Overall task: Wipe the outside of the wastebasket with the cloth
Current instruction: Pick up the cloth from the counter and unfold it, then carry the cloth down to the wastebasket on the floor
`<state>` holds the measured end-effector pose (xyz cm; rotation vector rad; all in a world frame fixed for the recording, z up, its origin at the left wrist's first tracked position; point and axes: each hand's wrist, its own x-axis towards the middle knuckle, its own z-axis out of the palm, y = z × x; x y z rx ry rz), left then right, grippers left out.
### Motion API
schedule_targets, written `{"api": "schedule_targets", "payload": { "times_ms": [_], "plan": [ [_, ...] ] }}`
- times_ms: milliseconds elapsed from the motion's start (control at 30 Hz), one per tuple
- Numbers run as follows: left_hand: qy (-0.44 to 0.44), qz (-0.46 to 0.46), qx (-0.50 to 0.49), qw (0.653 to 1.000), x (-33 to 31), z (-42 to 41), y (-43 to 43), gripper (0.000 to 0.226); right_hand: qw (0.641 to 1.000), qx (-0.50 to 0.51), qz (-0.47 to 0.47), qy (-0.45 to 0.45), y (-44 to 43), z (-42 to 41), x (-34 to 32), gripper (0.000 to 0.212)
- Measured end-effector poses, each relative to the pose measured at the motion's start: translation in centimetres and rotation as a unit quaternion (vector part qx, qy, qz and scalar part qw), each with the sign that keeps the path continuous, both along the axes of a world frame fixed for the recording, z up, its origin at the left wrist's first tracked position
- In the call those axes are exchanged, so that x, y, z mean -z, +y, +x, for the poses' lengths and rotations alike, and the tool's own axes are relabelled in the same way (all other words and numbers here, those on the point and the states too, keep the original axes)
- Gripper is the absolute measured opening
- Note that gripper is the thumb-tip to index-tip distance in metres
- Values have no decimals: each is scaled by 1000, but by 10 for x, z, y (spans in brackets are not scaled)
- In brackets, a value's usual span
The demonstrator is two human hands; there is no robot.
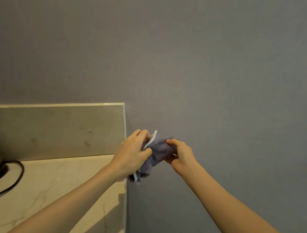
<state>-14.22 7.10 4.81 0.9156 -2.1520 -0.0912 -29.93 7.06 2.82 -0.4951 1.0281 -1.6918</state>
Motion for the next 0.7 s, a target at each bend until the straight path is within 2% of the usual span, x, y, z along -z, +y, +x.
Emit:
{"api": "schedule_targets", "payload": {
  "times_ms": [100,300,367,467,533,633,700],
  "plan": [
    [-25,14,49,998,5,-26,17,16,998,41,37,41,19,-33,0,11],
    [-84,89,103,987,32,-77,50,41,981,178,0,80,64,-97,12,28],
    [-74,134,101,983,41,-94,58,52,979,184,-5,91,80,-115,18,25],
    [-77,176,114,975,54,-122,70,85,978,167,4,122,105,-141,26,31],
    [-78,244,152,955,59,-139,81,96,978,151,3,141,123,-157,31,34],
    [-5,379,256,889,69,-163,101,71,977,117,2,176,150,-175,38,37],
    [39,412,291,863,79,-179,116,61,977,101,2,188,167,-185,43,43]
  ]
}}
